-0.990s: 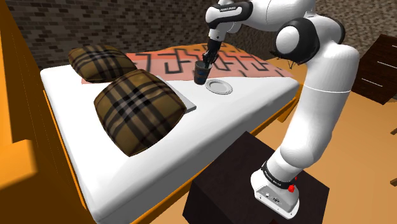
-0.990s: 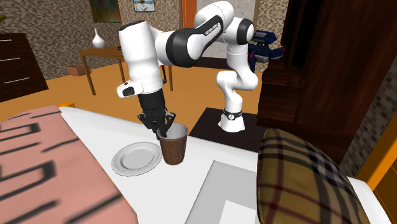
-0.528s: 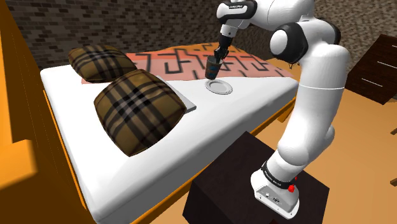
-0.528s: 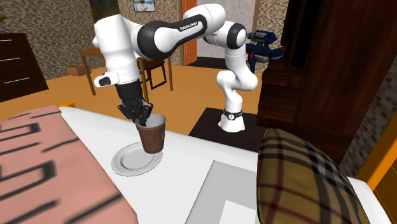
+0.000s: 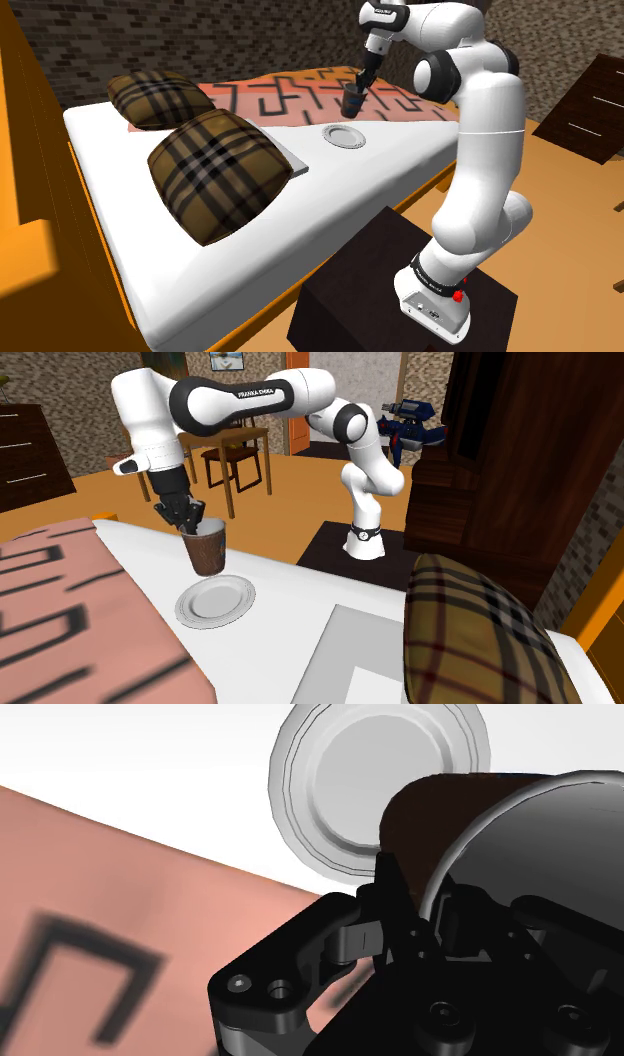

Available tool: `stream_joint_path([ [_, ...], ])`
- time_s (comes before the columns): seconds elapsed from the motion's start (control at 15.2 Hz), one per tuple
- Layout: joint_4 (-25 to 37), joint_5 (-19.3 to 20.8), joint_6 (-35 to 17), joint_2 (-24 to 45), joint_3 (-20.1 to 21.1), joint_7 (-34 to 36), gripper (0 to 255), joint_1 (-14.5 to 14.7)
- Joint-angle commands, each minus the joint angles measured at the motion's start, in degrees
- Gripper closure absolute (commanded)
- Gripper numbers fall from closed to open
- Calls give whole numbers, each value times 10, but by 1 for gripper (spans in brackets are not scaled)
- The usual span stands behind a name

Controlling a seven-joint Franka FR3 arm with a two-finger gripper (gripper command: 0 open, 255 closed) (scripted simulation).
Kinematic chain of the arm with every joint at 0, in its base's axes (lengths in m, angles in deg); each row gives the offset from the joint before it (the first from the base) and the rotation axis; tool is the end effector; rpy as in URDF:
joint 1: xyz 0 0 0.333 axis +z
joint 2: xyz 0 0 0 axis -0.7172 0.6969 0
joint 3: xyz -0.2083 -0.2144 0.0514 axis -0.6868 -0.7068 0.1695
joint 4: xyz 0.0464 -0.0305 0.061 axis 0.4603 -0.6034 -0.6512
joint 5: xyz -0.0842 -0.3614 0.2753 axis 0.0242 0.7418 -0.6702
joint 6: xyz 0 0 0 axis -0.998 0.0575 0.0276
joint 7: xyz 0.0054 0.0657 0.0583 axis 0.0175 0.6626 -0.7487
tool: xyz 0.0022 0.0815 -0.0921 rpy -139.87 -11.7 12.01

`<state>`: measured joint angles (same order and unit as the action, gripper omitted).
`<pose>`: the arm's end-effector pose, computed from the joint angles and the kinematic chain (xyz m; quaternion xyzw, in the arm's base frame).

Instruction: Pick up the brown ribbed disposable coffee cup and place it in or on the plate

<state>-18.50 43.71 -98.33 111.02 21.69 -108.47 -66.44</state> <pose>0.6332 -0.4221 0.4513 -0.9979 0.0056 0.0031 0.0639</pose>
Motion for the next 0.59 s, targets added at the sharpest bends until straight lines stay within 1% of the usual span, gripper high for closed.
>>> stream_joint_path([
  [0.0,0,-2,-6,7,0,-6,255,-5],
  [0.53,-64,-4,-67,6,1,-15,255,3],
])
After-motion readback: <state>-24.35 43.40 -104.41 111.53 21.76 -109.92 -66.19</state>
